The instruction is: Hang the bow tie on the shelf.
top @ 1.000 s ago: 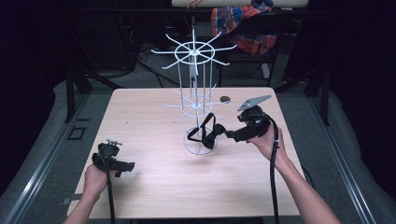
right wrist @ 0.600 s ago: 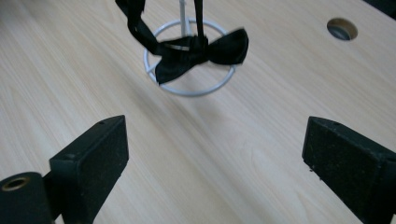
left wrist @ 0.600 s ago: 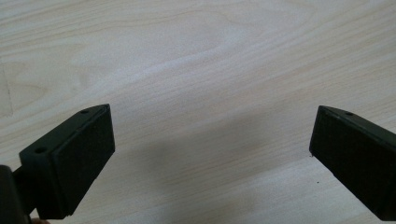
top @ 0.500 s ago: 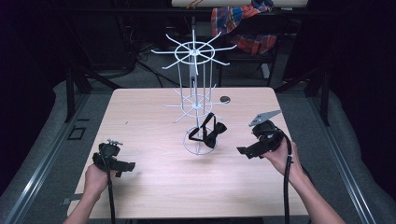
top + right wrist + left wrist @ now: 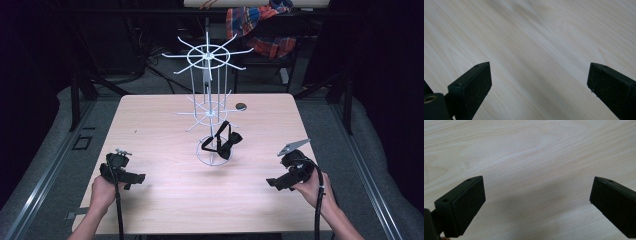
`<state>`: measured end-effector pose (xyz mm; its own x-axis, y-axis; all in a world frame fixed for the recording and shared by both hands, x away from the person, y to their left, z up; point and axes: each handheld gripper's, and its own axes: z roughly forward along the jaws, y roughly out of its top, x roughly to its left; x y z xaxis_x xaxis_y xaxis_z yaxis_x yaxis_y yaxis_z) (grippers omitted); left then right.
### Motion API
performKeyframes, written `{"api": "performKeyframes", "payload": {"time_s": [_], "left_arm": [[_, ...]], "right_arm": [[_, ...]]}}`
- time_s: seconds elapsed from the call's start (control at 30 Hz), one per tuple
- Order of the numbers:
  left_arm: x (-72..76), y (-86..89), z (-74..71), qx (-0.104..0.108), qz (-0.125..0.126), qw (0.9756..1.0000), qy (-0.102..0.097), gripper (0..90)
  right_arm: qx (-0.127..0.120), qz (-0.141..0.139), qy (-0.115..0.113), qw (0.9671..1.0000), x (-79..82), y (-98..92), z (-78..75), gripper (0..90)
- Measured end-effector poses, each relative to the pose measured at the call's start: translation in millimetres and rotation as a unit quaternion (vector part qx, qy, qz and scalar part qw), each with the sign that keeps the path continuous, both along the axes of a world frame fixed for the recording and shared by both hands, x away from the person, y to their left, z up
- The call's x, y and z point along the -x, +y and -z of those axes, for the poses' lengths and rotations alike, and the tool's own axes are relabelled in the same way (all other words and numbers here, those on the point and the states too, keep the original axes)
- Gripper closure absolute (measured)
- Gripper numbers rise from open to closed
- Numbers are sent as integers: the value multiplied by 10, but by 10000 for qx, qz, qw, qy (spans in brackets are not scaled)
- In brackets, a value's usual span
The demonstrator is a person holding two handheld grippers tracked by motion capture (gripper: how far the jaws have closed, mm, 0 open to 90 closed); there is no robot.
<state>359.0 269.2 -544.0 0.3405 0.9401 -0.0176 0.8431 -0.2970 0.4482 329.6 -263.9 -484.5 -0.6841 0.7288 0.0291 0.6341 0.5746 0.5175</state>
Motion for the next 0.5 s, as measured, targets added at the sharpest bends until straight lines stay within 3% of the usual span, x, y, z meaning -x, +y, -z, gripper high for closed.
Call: {"api": "performKeyframes", "payload": {"time_s": [0.2, 0.27, 0.5], "left_arm": [[-4, -10, -3, -4, 47, 10000, 7, 1], [-4, -12, -5, -1, 63, 10000, 6, 1], [-10, -31, -2, -8, 76, 10000, 1, 1]], "right_arm": [[9, 218, 158, 9996, 72, -133, 86, 47], [104, 269, 312, 9991, 110, -199, 158, 40], [238, 378, 470, 9979, 220, -278, 255, 41]]}}
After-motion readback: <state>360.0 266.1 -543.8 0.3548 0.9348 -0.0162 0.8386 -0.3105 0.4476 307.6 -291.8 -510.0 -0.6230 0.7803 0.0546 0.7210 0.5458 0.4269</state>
